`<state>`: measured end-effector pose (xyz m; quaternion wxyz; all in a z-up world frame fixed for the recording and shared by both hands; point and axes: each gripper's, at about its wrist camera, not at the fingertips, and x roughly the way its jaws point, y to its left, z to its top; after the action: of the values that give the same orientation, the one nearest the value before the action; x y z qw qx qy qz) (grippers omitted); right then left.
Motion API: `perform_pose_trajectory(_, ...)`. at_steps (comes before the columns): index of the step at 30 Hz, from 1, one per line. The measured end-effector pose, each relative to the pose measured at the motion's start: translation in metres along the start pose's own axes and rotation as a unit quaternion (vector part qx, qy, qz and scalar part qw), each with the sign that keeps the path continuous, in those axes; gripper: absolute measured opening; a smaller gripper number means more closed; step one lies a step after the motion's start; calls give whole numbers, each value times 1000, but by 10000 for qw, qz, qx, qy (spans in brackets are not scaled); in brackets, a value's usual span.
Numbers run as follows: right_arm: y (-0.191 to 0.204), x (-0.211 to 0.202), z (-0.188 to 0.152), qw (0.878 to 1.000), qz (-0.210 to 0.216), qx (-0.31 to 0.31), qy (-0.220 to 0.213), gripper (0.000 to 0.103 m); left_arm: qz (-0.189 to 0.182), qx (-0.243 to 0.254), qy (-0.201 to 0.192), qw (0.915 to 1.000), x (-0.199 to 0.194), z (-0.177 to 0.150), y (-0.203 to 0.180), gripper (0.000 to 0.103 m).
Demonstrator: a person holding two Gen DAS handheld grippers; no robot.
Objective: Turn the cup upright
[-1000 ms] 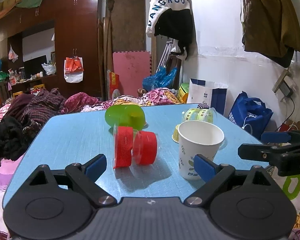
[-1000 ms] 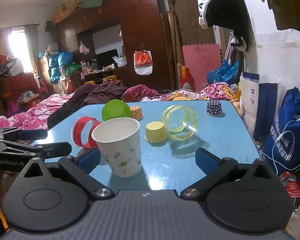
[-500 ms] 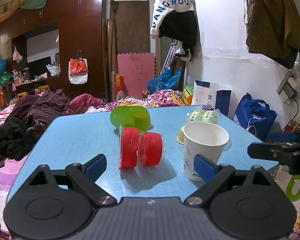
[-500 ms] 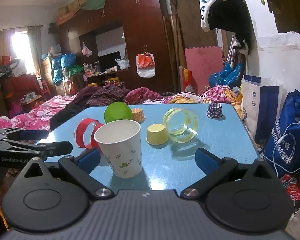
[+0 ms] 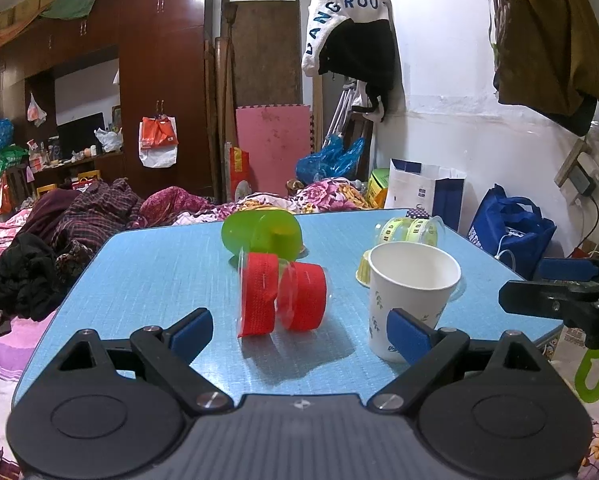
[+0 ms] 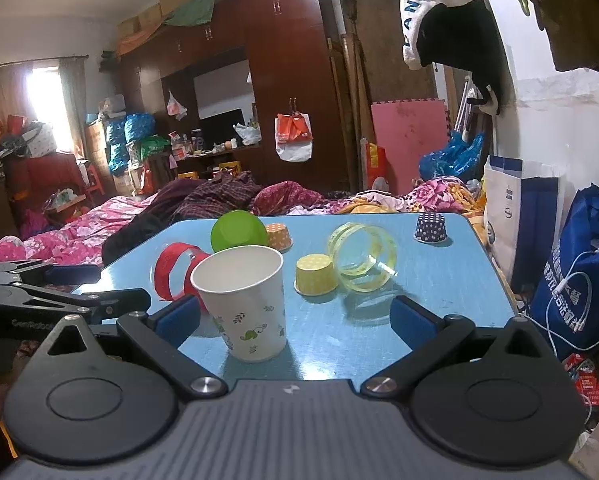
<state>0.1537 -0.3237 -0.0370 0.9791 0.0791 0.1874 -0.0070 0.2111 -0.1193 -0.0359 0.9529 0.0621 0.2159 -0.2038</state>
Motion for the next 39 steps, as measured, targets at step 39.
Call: perform_pose_trajectory(39, -3, 2, 1, 10000, 86, -20, -44, 102, 53, 35, -31, 10000, 2, -3, -1, 95)
